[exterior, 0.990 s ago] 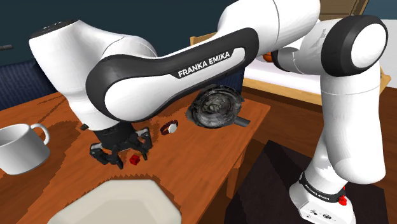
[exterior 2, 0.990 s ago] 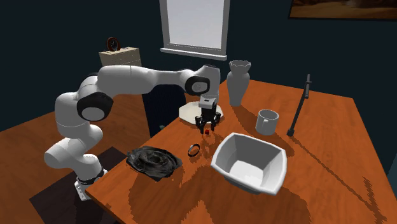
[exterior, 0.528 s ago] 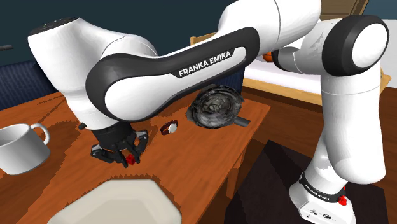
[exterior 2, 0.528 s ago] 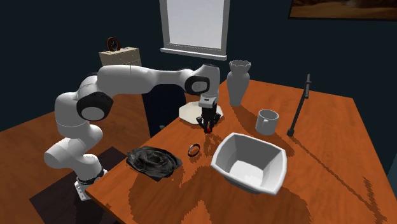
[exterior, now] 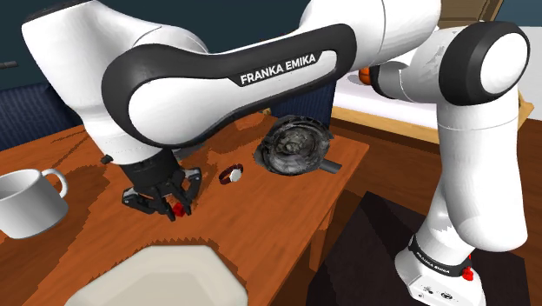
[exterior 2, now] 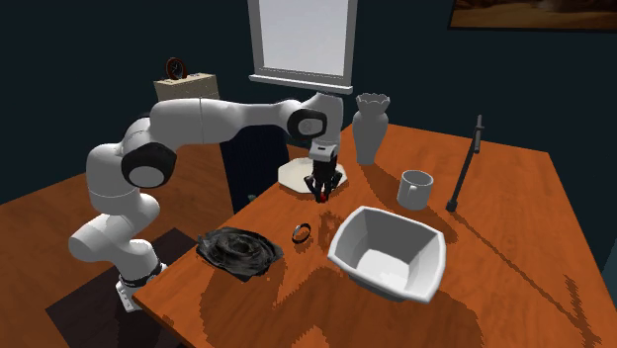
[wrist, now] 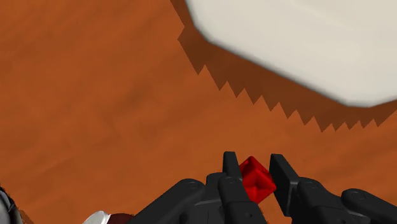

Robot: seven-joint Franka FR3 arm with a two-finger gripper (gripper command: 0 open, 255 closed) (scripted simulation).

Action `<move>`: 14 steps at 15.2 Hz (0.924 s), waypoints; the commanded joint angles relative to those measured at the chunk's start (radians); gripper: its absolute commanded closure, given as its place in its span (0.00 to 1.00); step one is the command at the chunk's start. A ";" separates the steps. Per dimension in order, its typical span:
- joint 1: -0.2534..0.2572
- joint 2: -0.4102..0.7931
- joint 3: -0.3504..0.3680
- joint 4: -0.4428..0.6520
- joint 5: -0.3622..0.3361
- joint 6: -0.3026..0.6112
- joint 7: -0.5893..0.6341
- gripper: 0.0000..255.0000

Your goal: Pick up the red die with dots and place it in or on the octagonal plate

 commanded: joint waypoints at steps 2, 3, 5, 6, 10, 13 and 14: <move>0.008 0.000 0.001 0.040 0.001 -0.040 -0.005 1.00; 0.011 0.002 0.001 0.057 0.000 -0.054 -0.006 1.00; 0.020 0.007 0.001 0.092 -0.003 -0.084 -0.009 1.00; 0.025 0.010 0.001 0.110 -0.005 -0.099 -0.011 1.00; 0.048 0.026 -0.001 0.189 -0.015 -0.162 -0.016 1.00; 0.089 0.037 0.007 0.204 -0.021 -0.173 0.027 1.00; 0.110 0.044 0.011 0.213 -0.025 -0.179 0.049 1.00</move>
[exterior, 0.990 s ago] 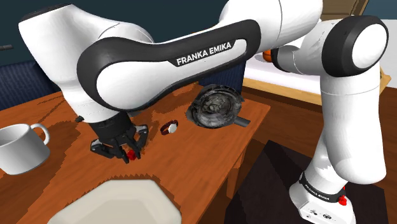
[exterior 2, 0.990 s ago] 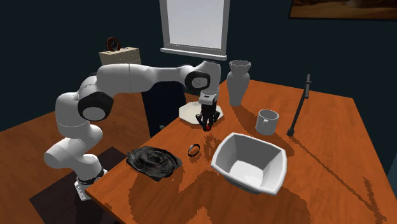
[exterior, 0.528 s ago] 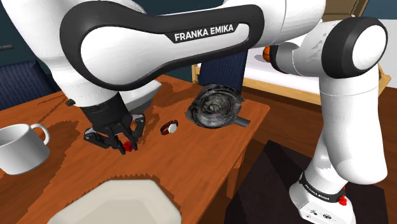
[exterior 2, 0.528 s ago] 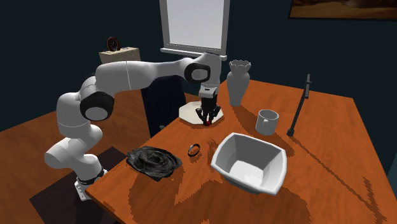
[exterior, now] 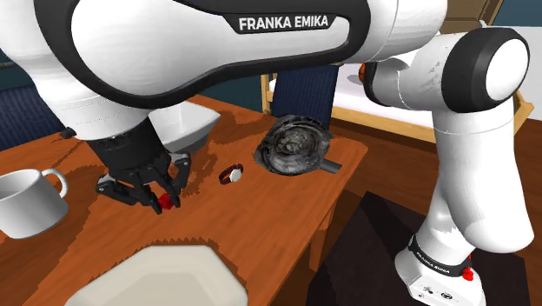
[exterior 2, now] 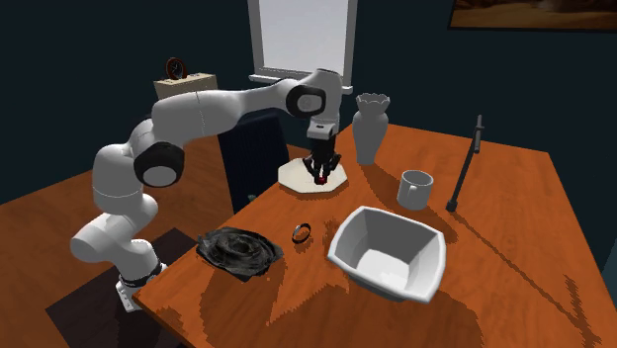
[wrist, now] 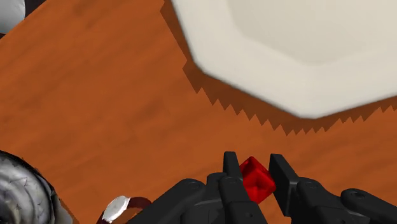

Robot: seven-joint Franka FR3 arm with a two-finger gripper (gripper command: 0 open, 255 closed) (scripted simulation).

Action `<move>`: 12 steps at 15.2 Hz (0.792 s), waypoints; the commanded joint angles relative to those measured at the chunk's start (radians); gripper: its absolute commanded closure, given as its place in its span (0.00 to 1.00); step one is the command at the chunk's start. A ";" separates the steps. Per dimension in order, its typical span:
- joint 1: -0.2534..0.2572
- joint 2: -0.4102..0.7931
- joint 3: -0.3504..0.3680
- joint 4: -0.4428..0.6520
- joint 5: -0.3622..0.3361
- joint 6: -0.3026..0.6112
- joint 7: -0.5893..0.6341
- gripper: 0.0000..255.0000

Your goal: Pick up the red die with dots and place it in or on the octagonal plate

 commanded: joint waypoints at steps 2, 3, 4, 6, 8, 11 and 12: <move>0.065 0.023 0.009 0.036 -0.013 -0.024 0.061 1.00; 0.090 0.033 0.011 0.051 -0.019 -0.032 0.083 1.00; 0.116 0.046 0.013 0.069 -0.026 -0.041 0.104 1.00; 0.171 0.074 0.015 0.111 -0.042 -0.061 0.145 1.00; 0.233 0.108 0.014 0.164 -0.060 -0.086 0.184 1.00; 0.340 0.173 0.005 0.273 -0.094 -0.133 0.236 1.00; 0.405 0.216 -0.003 0.351 -0.117 -0.166 0.258 1.00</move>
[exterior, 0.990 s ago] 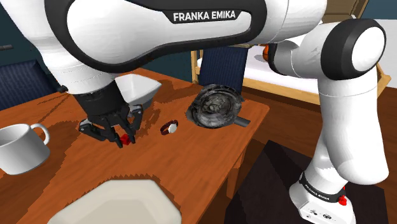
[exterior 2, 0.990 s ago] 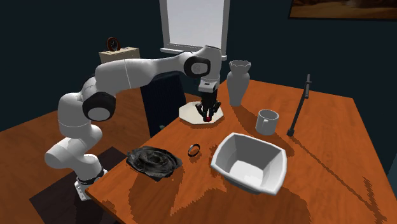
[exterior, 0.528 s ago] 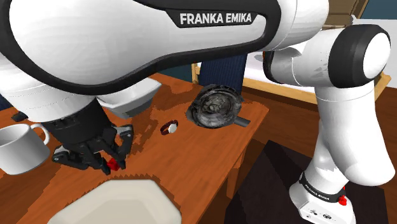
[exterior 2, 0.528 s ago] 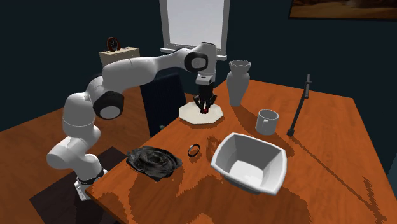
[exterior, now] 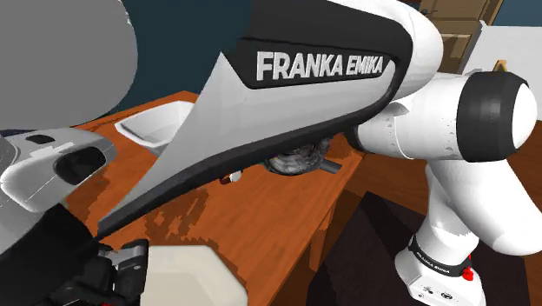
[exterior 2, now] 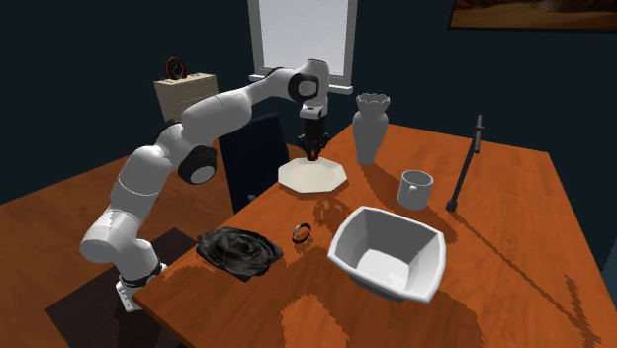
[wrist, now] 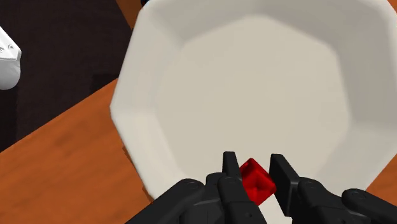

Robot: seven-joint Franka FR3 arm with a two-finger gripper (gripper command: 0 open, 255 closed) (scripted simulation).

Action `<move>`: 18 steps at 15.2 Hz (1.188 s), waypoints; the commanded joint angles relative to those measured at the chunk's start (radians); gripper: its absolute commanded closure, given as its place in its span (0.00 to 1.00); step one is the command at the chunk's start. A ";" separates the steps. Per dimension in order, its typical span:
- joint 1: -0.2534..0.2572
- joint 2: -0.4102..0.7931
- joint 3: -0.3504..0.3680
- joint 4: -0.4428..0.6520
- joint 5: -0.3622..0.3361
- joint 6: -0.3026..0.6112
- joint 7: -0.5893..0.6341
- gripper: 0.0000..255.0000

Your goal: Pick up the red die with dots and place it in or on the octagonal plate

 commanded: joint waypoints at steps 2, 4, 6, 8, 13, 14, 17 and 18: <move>0.004 -0.004 0.007 -0.043 0.004 0.030 0.027 1.00; -0.021 -0.020 0.013 -0.102 0.013 0.069 0.034 1.00; -0.042 -0.032 0.018 -0.155 0.021 0.106 0.041 1.00; -0.059 -0.041 0.021 -0.202 0.026 0.140 0.046 1.00; -0.093 -0.056 0.026 -0.301 0.034 0.217 0.058 1.00; -0.096 -0.057 0.026 -0.310 0.035 0.225 0.059 1.00; -0.096 -0.057 0.026 -0.310 0.035 0.225 0.059 1.00; -0.096 -0.057 0.026 -0.310 0.035 0.225 0.059 1.00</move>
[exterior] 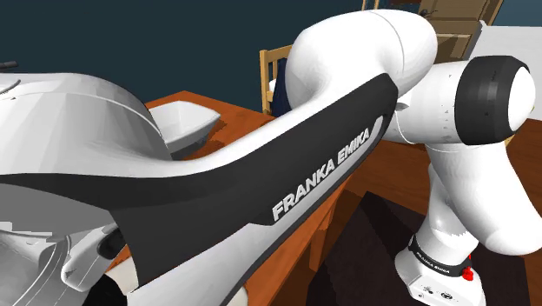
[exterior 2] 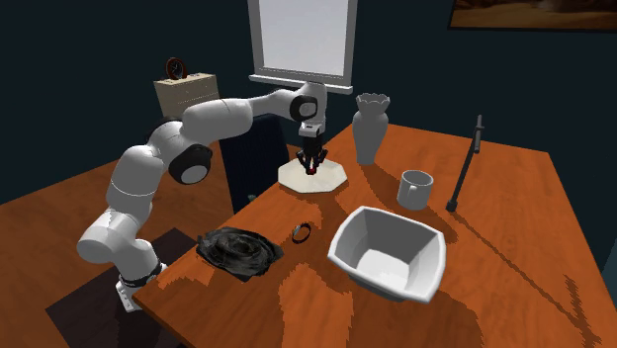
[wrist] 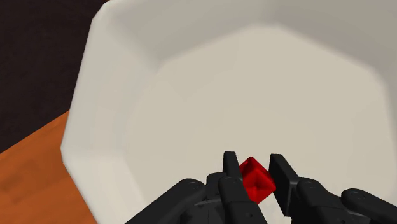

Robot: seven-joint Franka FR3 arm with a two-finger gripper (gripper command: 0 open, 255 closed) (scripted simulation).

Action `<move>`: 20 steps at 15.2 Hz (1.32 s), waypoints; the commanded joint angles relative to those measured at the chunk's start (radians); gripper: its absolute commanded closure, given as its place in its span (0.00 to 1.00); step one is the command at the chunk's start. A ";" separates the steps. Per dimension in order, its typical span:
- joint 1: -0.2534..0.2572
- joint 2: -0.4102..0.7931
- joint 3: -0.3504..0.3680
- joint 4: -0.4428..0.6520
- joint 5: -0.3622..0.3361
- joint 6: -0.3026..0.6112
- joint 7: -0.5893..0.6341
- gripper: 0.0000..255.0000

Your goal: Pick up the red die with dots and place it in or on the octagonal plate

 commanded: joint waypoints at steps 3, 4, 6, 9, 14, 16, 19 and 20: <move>0.000 0.000 0.000 0.000 0.000 0.000 0.000 1.00; 0.000 0.000 0.000 0.000 0.000 0.000 0.000 0.00; 0.000 0.000 0.000 0.000 0.000 0.000 0.000 0.00; 0.000 0.000 0.000 0.000 0.000 0.000 0.000 0.00; 0.100 0.061 -0.020 0.247 -0.033 -0.170 -0.023 0.00; 0.100 0.061 -0.020 0.247 -0.033 -0.170 -0.023 0.00; 0.100 0.061 -0.020 0.247 -0.033 -0.170 -0.023 0.00; 0.100 0.061 -0.020 0.247 -0.033 -0.170 -0.023 0.00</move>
